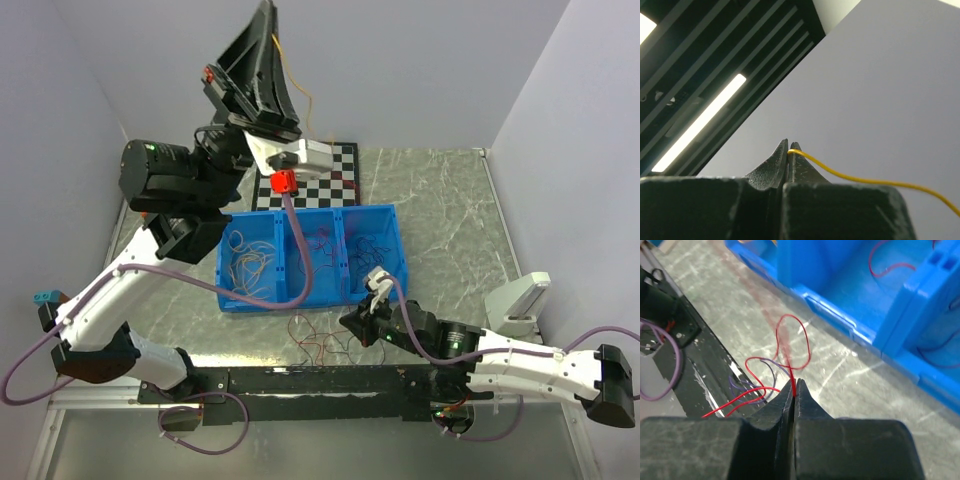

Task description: Untangle the cables

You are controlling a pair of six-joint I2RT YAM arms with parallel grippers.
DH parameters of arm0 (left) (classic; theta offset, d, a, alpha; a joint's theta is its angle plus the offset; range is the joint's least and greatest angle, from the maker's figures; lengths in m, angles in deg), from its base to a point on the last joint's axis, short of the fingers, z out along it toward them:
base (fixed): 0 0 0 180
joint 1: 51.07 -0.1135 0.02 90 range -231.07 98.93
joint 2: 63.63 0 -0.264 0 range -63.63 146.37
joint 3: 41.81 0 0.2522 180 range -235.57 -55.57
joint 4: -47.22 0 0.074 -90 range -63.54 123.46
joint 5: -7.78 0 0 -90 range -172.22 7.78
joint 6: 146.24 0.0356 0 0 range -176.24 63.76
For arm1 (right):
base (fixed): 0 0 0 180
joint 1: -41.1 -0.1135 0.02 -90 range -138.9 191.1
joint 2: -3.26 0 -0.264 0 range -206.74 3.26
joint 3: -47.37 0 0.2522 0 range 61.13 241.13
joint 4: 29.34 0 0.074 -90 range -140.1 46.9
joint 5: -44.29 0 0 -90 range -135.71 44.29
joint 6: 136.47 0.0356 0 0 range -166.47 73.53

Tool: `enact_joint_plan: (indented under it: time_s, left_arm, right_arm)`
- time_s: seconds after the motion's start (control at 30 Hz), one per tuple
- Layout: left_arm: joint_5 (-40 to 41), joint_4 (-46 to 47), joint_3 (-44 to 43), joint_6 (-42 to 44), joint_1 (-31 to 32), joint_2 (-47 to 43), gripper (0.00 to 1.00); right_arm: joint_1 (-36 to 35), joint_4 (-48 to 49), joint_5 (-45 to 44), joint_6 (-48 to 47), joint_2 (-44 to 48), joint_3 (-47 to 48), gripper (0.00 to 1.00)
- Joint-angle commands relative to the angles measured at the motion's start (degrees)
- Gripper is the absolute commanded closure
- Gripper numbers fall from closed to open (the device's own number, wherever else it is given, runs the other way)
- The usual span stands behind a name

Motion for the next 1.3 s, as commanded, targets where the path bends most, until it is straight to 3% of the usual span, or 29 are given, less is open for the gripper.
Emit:
enact_joint_plan:
  time_s: [0.0, 0.13, 0.2, 0.43, 0.6, 0.73, 0.87, 1.27]
  left_arm:
    - [0.63, 3.91, -4.78, 0.39, -2.82, 1.77, 0.99]
    - [-0.33, 1.81, -16.03, -1.36, -5.20, 6.78, 0.99]
    - [0.45, -0.12, -16.06, -3.46, -5.38, 6.62, 0.99]
    - [6.16, -7.15, 15.37, -12.51, -5.90, -9.00, 0.99]
    - [12.14, -11.63, 35.16, -25.32, -11.16, -17.28, 0.99]
    - [12.50, -17.35, 44.58, -35.36, -17.67, -19.66, 0.99]
    - [11.53, -17.70, 51.09, -37.40, -21.54, -20.63, 0.99]
    - [11.35, -15.43, 68.76, -39.51, -22.52, -22.74, 0.99]
  right_arm:
    - [-0.60, -3.14, -1.85, 3.98, -1.18, -0.44, 1.00]
    - [-0.60, -6.66, -3.36, 8.90, -6.27, 0.00, 1.00]
    - [-1.04, -4.39, -2.21, 9.26, -5.50, -0.96, 1.00]
    - [-1.13, -2.27, -1.60, 3.47, -0.40, 0.44, 1.00]
    - [-1.13, -0.86, -1.41, -3.47, 2.41, 3.42, 1.00]
    - [-1.13, -0.95, -1.07, -8.31, 1.28, 7.29, 1.00]
    - [-1.13, 0.72, -0.27, -11.48, 0.57, 9.75, 1.00]
    - [-1.13, 2.04, 1.13, -23.79, -0.92, 21.09, 1.00]
